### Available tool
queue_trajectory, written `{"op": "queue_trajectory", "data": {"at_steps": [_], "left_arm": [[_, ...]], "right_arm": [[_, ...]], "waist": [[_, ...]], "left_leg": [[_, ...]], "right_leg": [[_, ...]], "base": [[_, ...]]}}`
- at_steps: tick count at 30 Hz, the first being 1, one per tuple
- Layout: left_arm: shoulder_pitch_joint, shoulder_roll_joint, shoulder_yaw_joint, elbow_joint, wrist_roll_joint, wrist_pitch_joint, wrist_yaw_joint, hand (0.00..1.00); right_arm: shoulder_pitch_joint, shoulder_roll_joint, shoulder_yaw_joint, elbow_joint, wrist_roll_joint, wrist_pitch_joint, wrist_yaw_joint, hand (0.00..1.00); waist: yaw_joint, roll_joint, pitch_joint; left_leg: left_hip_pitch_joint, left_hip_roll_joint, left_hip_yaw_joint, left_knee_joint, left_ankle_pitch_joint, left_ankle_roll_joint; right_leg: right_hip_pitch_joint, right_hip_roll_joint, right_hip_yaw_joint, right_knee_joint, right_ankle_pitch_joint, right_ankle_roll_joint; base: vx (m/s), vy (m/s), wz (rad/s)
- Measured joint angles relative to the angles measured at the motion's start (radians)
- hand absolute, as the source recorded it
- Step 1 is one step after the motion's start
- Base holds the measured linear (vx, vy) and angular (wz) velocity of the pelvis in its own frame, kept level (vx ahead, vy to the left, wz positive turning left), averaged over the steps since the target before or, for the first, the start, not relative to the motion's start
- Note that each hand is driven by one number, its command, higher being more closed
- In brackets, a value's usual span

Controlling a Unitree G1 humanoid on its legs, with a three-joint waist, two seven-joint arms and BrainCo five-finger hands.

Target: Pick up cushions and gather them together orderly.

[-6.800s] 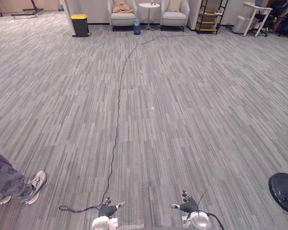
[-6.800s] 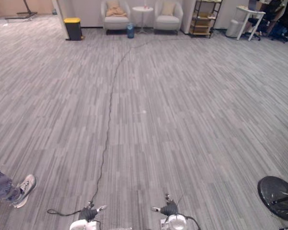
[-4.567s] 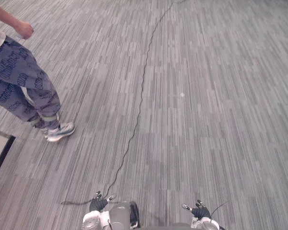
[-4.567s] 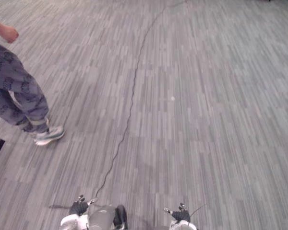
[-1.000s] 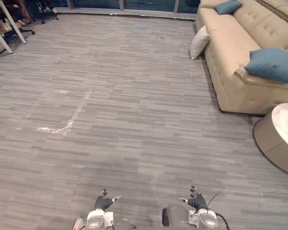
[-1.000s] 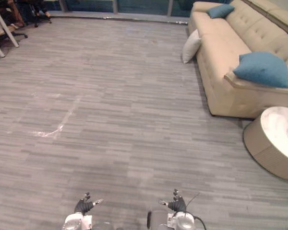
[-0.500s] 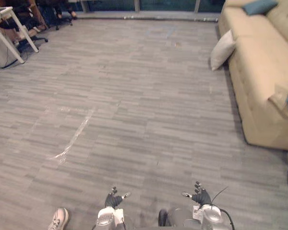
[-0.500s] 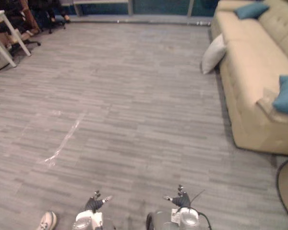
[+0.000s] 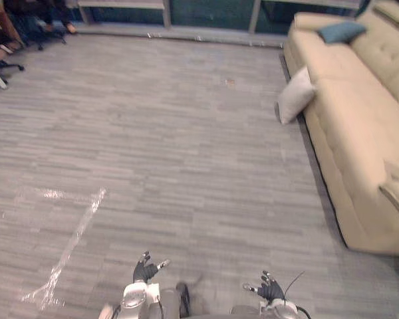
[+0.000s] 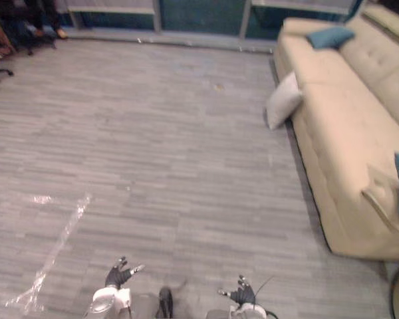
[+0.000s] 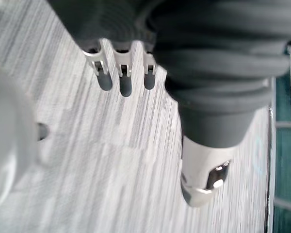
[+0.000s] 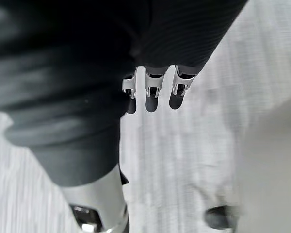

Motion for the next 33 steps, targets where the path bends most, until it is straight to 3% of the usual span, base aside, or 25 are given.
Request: {"op": "queue_trajectory", "data": {"at_steps": [1,3,4,6,7,8,10,11,12,13,14,16,18,20,22,24,25,26,27,28,29,30,31,33], "left_arm": [[-0.001,0.003,-0.019,0.021,0.000,0.001,-0.001,0.00],[-0.006,-0.004,-0.025,0.037,0.001,0.006,-0.004,0.00],[-0.007,-0.014,-0.028,0.039,0.001,0.007,-0.006,0.00],[-0.007,-0.028,-0.026,0.046,0.003,0.007,-0.007,0.00],[0.000,-0.046,-0.008,0.054,0.004,0.007,-0.008,0.00],[0.001,-0.050,-0.007,0.058,0.004,0.006,-0.009,0.00],[0.001,-0.065,-0.007,0.064,0.016,0.007,-0.018,0.00],[-0.007,-0.069,0.002,0.063,0.022,0.008,-0.025,0.00],[-0.007,-0.068,0.013,0.062,0.022,0.009,-0.027,0.00],[-0.007,-0.067,0.031,0.061,0.022,0.010,-0.027,0.00],[-0.005,-0.067,0.058,0.047,0.021,0.010,-0.025,0.00],[0.006,-0.053,0.067,-0.002,0.021,0.006,-0.023,0.00],[0.022,-0.044,0.058,-0.044,0.020,0.000,-0.023,0.00],[0.022,-0.046,0.056,-0.061,0.021,-0.006,-0.023,0.00],[0.023,-0.046,0.038,-0.062,0.019,-0.017,-0.018,0.00],[0.032,-0.039,0.014,-0.062,0.015,-0.019,-0.015,0.00],[0.033,-0.019,0.011,-0.063,0.010,-0.019,-0.017,0.00],[0.033,0.002,0.012,-0.061,0.011,-0.017,-0.017,0.00],[0.033,0.016,0.011,-0.054,0.011,-0.016,-0.017,0.00],[0.033,0.023,0.012,-0.053,0.011,-0.017,-0.017,0.00],[0.032,0.030,0.012,-0.052,0.010,-0.016,-0.016,0.00],[0.026,0.037,0.012,-0.044,0.011,-0.013,-0.015,0.00],[0.019,0.035,0.008,-0.025,0.011,-0.004,-0.013,0.00],[0.018,0.024,-0.026,-0.016,0.012,0.003,-0.004,0.00]], "right_arm": [[0.001,0.002,-0.001,-0.025,0.000,-0.012,0.000,0.00],[-0.013,0.003,-0.009,-0.024,0.001,-0.017,0.001,0.00],[-0.016,0.005,-0.012,-0.027,0.002,-0.017,0.002,0.00],[-0.019,0.006,-0.013,-0.030,0.002,-0.017,0.004,0.00],[-0.020,0.003,-0.012,-0.044,0.000,-0.016,0.006,0.00],[-0.020,0.004,-0.010,-0.044,0.000,-0.014,0.006,0.00],[-0.022,-0.013,-0.014,-0.063,0.000,-0.010,0.011,0.00],[-0.029,-0.023,-0.010,-0.064,0.000,-0.002,0.014,0.00],[-0.035,-0.033,-0.005,-0.064,-0.001,0.006,0.014,0.00],[-0.038,-0.039,-0.005,-0.064,0.000,0.010,0.011,0.00],[-0.040,-0.039,-0.006,-0.063,0.001,0.013,0.007,0.00],[-0.037,-0.019,0.007,-0.060,0.002,0.018,0.004,0.00],[-0.040,-0.005,0.034,-0.059,0.002,0.021,0.001,0.00],[-0.049,0.008,0.030,-0.057,0.002,0.023,0.000,0.00],[-0.048,0.007,0.030,-0.053,0.002,0.023,-0.002,0.00],[-0.037,0.005,0.034,-0.043,0.002,0.020,-0.002,0.00],[-0.037,0.017,0.035,-0.035,0.002,0.022,-0.003,0.00],[-0.025,0.034,0.038,-0.029,0.002,0.022,-0.003,0.00],[0.003,0.044,0.042,-0.028,0.002,0.021,-0.003,0.00],[0.015,0.047,0.049,-0.029,0.001,0.021,-0.003,0.00],[0.019,0.047,0.056,-0.047,0.000,0.019,-0.002,0.00],[0.025,0.046,0.066,-0.063,0.000,0.017,-0.002,0.00],[0.023,0.039,0.070,-0.072,-0.001,0.006,-0.001,0.00],[0.037,0.030,0.071,-0.109,-0.001,-0.002,-0.001,0.00]], "waist": [[-0.020,0.003,0.002],[-0.033,0.004,0.002],[-0.034,0.005,0.003],[-0.038,0.006,0.003],[-0.050,0.026,-0.007],[-0.052,0.033,-0.014],[-0.054,0.066,-0.017],[-0.056,0.083,-0.011],[-0.058,0.102,-0.003],[-0.051,0.114,0.006],[-0.046,0.128,0.014],[-0.022,0.091,0.030],[-0.011,0.076,0.021],[-0.005,0.077,0.024],[0.011,0.079,0.023],[0.035,0.093,0.013],[0.043,0.077,-0.003],[0.037,0.040,-0.023],[0.033,0.008,-0.043],[0.037,-0.010,-0.053],[0.035,-0.028,-0.050],[0.031,-0.030,-0.034],[0.023,-0.032,-0.031],[0.001,-0.017,-0.024]], "left_leg": [[0.064,0.009,-0.023,-0.034,-0.019,-0.002],[0.138,0.018,-0.040,-0.080,-0.043,-0.014],[0.182,0.022,-0.053,-0.101,-0.067,-0.036],[0.261,0.024,-0.067,-0.139,-0.107,-0.065],[0.310,0.046,-0.086,-0.157,-0.128,-0.078],[0.318,0.058,-0.088,-0.146,-0.127,-0.080],[0.298,0.103,-0.101,0.001,-0.112,-0.103],[0.213,0.129,-0.106,0.222,-0.061,-0.147],[0.110,0.161,-0.114,0.485,0.079,-0.166],[0.038,0.195,-0.121,0.648,0.154,-0.195],[-0.037,0.236,-0.097,0.832,0.123,-0.170],[-0.155,0.246,-0.065,0.920,0.060,-0.149],[-0.294,0.241,-0.026,0.787,0.015,-0.133],[-0.358,0.206,0.001,0.518,-0.003,-0.120],[-0.375,0.135,-0.024,0.172,0.067,-0.123],[-0.379,0.127,-0.056,-0.022,0.114,-0.125],[-0.392,0.111,-0.070,0.037,0.221,-0.112],[-0.398,0.091,-0.056,0.077,0.236,-0.100],[-0.382,0.088,-0.016,0.104,0.208,-0.068],[-0.362,0.078,0.008,0.108,0.177,-0.063],[-0.326,0.064,0.031,0.109,0.146,-0.054],[-0.275,0.049,0.050,0.110,0.106,-0.049],[-0.209,0.041,0.064,0.108,0.062,-0.044],[-0.083,0.035,0.069,0.078,-0.003,-0.041]], "right_leg": [[-0.083,0.001,-0.057,-0.091,-0.041,-0.025],[-0.163,0.004,-0.116,-0.341,-0.036,-0.035],[-0.192,0.011,-0.136,-0.546,0.015,-0.035],[-0.205,0.025,-0.124,-0.779,0.099,-0.041],[-0.210,0.039,-0.119,-0.747,0.199,-0.090],[-0.215,0.040,-0.121,-0.716,0.233,-0.121],[-0.213,0.058,-0.149,-0.584,0.150,-0.152],[-0.182,0.068,-0.157,-0.554,0.085,-0.161],[-0.124,0.089,-0.154,-0.572,0.047,-0.170],[-0.071,0.114,-0.148,-0.597,0.028,-0.181],[0.022,0.145,-0.127,-0.643,0.009,-0.198],[0.183,0.150,-0.084,-0.745,-0.009,-0.203],[0.302,0.145,-0.039,-0.862,-0.014,-0.197],[0.377,0.129,0.000,-0.911,-0.026,-0.174],[0.434,0.100,0.050,-0.945,-0.041,-0.153],[0.484,0.103,0.126,-0.961,-0.085,-0.145],[0.508,0.083,0.162,-0.947,-0.132,-0.135],[0.500,0.054,0.182,-0.908,-0.147,-0.123],[0.445,0.028,0.208,-0.771,-0.146,-0.118],[0.389,0.019,0.222,-0.635,-0.131,-0.092],[0.311,0.003,0.229,-0.456,-0.080,-0.020],[0.210,-0.011,0.228,-0.230,0.004,0.047],[0.129,-0.017,0.201,-0.068,0.006,0.048],[0.042,-0.019,0.104,0.025,-0.031,0.028]], "base": [[0.70,0.020,0.55],[0.76,-0.046,0.47],[0.71,-0.072,0.32],[0.78,-0.131,0.41],[0.84,-0.151,0.50],[0.89,-0.180,0.53],[0.85,-0.210,0.30],[0.76,-0.233,0.03],[0.60,-0.168,-0.15],[0.88,-0.174,-0.41],[0.86,-0.108,-0.51],[0.72,-0.100,-0.52],[0.57,-0.056,-0.59],[0.62,0.050,-0.64],[0.66,0.174,-0.76],[0.60,0.298,-1.09],[0.78,0.406,-0.91],[0.80,0.393,-0.74],[0.67,0.301,-0.53],[0.65,0.305,-0.63],[0.49,0.250,-0.66],[0.55,0.294,-0.64],[0.50,0.264,-0.49],[0.58,0.238,-0.16]]}}
